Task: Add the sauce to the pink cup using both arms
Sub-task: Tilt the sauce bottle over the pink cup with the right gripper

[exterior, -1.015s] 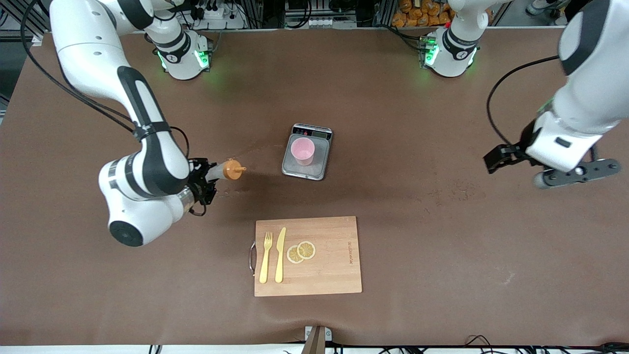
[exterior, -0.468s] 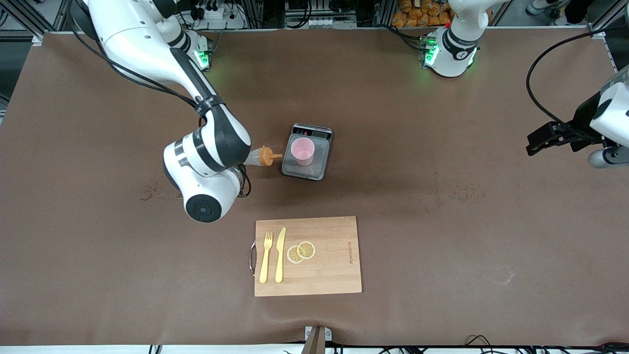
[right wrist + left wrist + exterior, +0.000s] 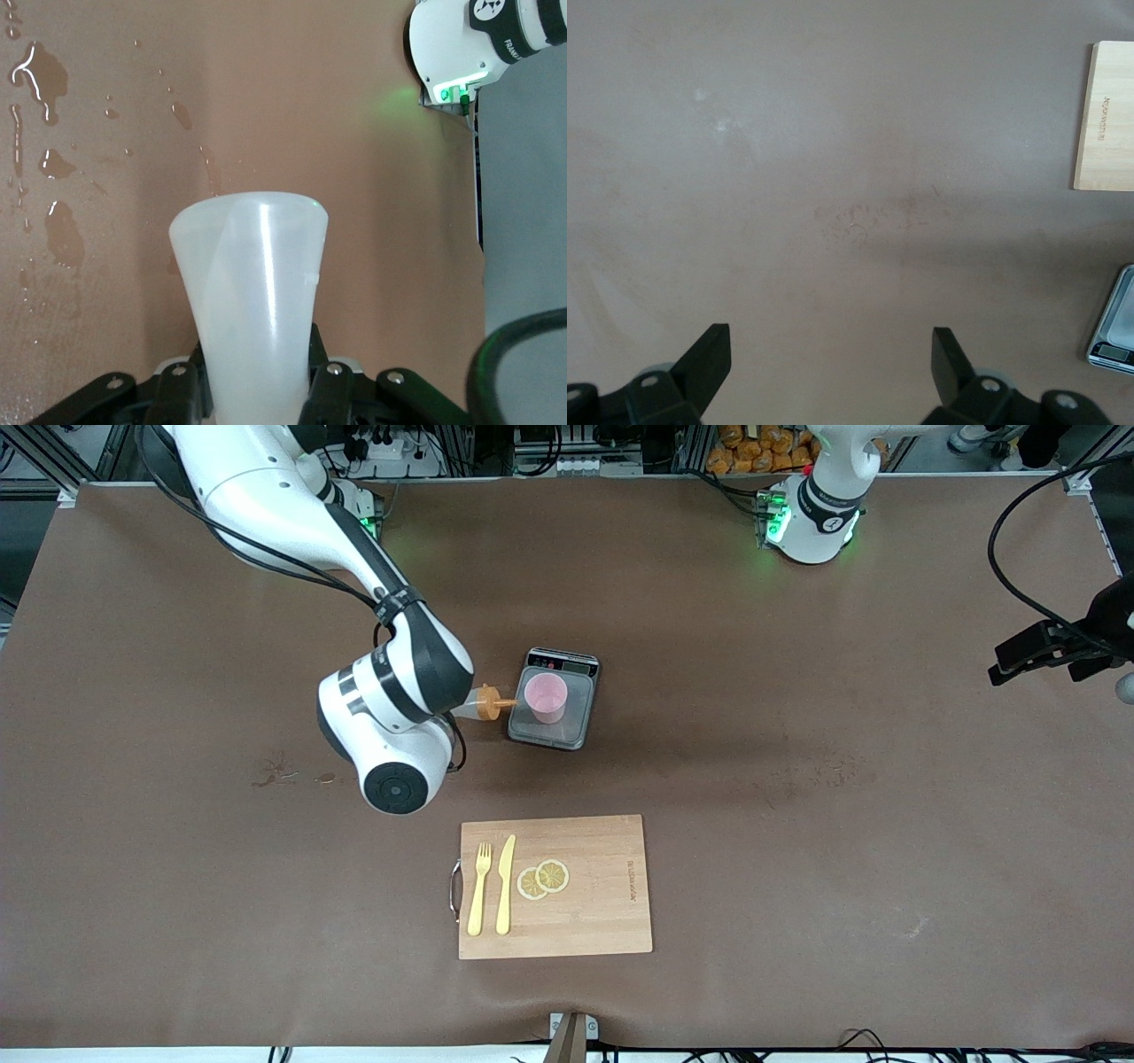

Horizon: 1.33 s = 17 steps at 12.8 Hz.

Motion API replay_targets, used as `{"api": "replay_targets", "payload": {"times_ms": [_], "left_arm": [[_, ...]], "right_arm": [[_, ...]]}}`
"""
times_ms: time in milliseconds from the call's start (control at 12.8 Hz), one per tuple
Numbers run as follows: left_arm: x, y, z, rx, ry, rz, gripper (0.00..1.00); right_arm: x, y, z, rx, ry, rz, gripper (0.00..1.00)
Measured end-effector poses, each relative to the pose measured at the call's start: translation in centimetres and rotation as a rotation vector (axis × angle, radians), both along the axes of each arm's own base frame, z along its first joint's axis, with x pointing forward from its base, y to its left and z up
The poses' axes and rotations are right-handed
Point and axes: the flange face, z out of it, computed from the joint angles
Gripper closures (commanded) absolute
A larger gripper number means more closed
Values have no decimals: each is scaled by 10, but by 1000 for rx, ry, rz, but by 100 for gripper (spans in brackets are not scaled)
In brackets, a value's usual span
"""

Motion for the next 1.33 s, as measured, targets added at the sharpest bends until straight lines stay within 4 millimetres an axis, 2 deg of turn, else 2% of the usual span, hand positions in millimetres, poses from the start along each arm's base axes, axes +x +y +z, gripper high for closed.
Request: {"api": "replay_targets", "payload": {"times_ms": [234,625,1327], "left_arm": [[-3,-4,-1,-1,5,-6,0],[-12,4,6,-26,-1,12,0],[-16,2,5,-29,11,8,0]], "right_arm": [[-9,10,-4,-61,-16,28,72],[-17,10,-12,-179,-30,70,72],[-26,16,-21,-272,-31,96,73]]}}
